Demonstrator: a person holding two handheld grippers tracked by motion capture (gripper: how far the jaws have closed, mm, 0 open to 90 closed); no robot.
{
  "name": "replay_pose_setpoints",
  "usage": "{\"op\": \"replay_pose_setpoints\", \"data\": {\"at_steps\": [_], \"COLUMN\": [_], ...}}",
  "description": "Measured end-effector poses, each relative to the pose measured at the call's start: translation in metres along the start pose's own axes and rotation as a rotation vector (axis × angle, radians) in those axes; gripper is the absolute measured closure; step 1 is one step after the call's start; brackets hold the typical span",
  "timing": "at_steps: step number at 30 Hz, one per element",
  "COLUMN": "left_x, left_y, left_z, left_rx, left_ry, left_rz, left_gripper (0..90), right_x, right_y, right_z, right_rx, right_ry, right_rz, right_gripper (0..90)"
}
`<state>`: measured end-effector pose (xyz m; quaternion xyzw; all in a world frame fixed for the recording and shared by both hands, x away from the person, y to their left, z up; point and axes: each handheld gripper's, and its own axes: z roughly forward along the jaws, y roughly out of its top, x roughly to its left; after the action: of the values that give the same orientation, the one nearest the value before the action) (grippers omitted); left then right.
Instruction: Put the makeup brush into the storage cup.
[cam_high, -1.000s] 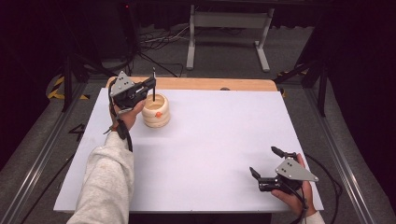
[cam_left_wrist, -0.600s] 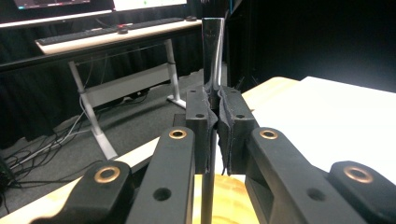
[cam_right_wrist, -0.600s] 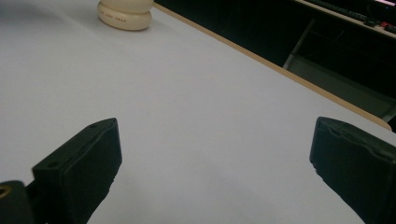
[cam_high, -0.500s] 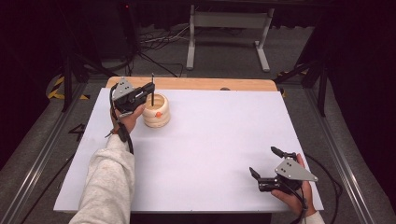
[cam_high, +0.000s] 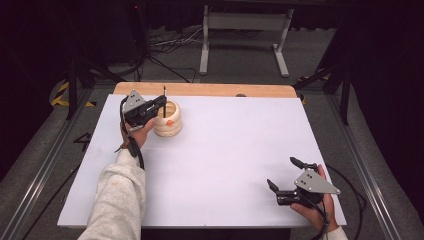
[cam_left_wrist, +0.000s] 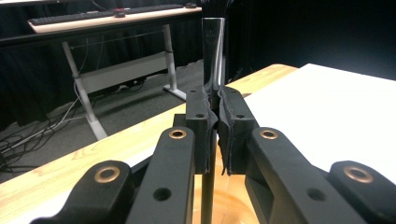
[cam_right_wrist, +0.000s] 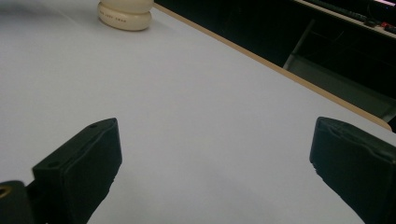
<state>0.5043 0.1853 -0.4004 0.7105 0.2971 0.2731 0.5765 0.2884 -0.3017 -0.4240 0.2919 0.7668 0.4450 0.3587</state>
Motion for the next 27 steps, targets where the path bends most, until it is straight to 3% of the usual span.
{"op": "replay_pose_setpoints", "data": {"at_steps": [27], "left_x": [-0.0034], "left_y": [0.0059], "left_z": [-0.0044], "left_rx": [0.005], "left_ry": [0.001], "left_rz": [0.012], "left_gripper": [83.2], "right_x": [0.0009], "right_y": [0.0003], "right_z": [0.0008], "right_rx": [0.004], "right_ry": [0.003], "right_rz": [-0.004], "right_gripper": [2.8]}}
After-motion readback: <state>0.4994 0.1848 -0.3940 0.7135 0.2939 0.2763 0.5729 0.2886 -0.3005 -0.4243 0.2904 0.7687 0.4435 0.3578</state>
